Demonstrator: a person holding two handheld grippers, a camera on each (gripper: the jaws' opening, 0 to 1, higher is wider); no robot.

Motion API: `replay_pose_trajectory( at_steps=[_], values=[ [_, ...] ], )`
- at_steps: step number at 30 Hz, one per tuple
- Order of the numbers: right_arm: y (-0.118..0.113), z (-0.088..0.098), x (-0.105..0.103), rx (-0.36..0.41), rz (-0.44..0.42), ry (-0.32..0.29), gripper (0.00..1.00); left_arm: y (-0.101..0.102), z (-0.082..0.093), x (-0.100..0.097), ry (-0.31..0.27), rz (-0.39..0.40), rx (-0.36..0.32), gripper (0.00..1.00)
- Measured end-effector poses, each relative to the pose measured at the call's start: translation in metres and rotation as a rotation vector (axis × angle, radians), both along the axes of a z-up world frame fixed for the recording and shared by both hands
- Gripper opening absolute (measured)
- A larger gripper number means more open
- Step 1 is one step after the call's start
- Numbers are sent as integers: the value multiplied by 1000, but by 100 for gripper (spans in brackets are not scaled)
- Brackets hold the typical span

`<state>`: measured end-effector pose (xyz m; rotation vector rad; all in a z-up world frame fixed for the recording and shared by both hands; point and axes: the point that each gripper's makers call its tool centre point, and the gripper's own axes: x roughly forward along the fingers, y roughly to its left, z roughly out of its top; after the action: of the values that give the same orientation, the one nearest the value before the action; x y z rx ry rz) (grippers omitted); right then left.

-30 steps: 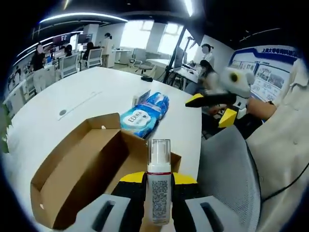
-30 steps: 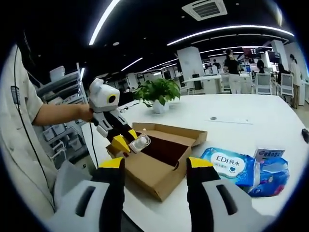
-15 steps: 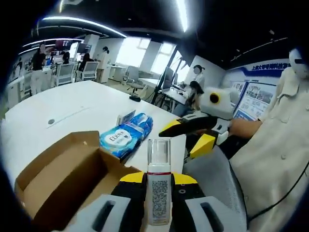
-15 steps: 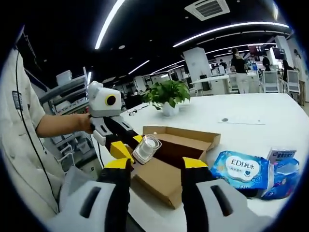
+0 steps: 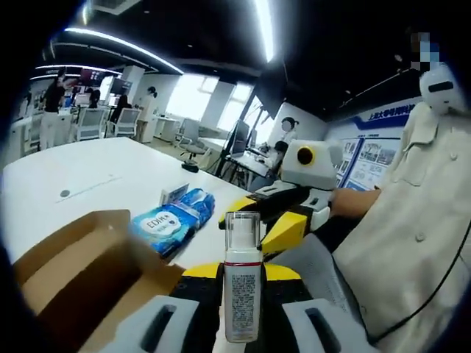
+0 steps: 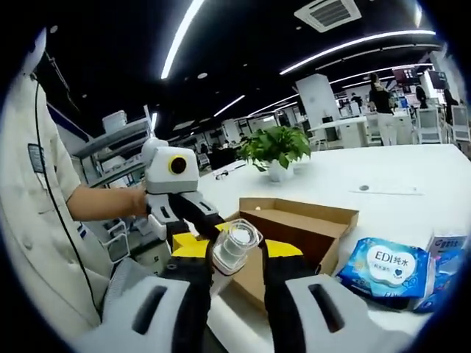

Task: Operate the shoe box by opening the lid, removing the specified soft item, and placing it in the target area until the item is outside and the box remains undamaged.

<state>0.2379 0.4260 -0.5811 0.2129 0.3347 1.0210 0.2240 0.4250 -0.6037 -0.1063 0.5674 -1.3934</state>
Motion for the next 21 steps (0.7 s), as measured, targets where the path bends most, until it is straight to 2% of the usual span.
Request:
replay_pose_trajectory(
  at_steps=[5, 10, 21],
  values=[
    [5, 1, -1, 4, 17, 4, 23, 1, -1, -2, 27, 0, -23, 19],
    [6, -1, -3, 0, 31, 13, 22, 1, -2, -3, 30, -3, -23, 19],
    [7, -1, -2, -43, 51, -20, 20, -1, -8, 0, -20, 15, 15, 20]
  ],
)
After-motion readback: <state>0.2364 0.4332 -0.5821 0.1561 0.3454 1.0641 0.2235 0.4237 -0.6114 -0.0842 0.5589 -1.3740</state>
